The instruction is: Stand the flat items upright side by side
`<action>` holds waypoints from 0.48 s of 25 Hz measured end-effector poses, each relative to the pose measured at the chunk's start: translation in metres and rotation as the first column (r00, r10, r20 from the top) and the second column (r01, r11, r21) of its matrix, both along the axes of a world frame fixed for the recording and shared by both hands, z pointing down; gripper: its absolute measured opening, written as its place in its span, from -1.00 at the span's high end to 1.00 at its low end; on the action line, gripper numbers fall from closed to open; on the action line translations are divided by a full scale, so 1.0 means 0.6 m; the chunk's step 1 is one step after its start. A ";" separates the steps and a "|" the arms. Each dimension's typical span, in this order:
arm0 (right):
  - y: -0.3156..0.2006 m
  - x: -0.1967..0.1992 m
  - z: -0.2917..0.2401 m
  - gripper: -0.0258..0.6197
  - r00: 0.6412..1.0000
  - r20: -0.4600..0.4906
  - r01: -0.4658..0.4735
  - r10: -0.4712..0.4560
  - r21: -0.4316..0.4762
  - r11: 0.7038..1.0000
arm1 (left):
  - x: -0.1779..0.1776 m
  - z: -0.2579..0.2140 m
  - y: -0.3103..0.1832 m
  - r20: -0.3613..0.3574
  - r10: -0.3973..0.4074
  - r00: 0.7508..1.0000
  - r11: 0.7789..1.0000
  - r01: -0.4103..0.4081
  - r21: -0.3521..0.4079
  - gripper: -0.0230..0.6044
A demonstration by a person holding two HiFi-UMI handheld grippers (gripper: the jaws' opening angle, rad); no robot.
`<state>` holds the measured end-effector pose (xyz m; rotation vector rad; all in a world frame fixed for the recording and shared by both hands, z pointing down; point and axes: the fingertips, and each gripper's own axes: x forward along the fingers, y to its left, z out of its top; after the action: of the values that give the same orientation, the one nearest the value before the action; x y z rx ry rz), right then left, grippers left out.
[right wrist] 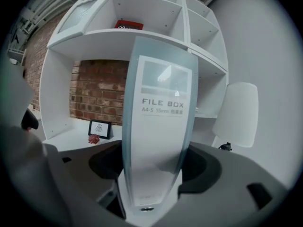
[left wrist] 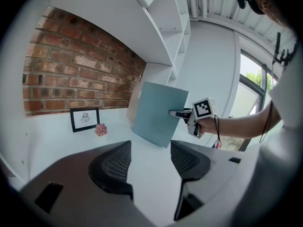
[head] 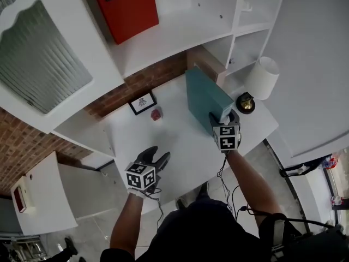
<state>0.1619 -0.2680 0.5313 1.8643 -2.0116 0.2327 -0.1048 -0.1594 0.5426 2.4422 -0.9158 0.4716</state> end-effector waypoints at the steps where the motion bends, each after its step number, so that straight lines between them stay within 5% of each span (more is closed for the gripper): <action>1: -0.014 0.007 0.004 -0.10 1.000 -0.003 -0.012 0.012 0.002 1.000 | 0.000 0.002 -0.002 0.005 -0.010 1.000 1.000 0.010 -0.002 0.11; 8: -0.097 0.026 0.017 -0.10 0.993 0.032 -0.111 0.110 0.016 0.994 | -0.021 0.003 -0.015 0.024 -0.099 0.995 0.995 0.099 -0.019 0.11; 12: -0.126 0.018 0.044 -0.11 0.993 0.040 -0.113 0.115 -0.049 0.992 | -0.028 0.005 -0.021 0.028 -0.138 0.990 0.990 0.139 -0.026 0.12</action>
<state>0.1727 -0.3436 0.5579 1.9629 -1.9121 0.3516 -0.1218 -0.1719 0.5454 2.3331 -1.0743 0.4639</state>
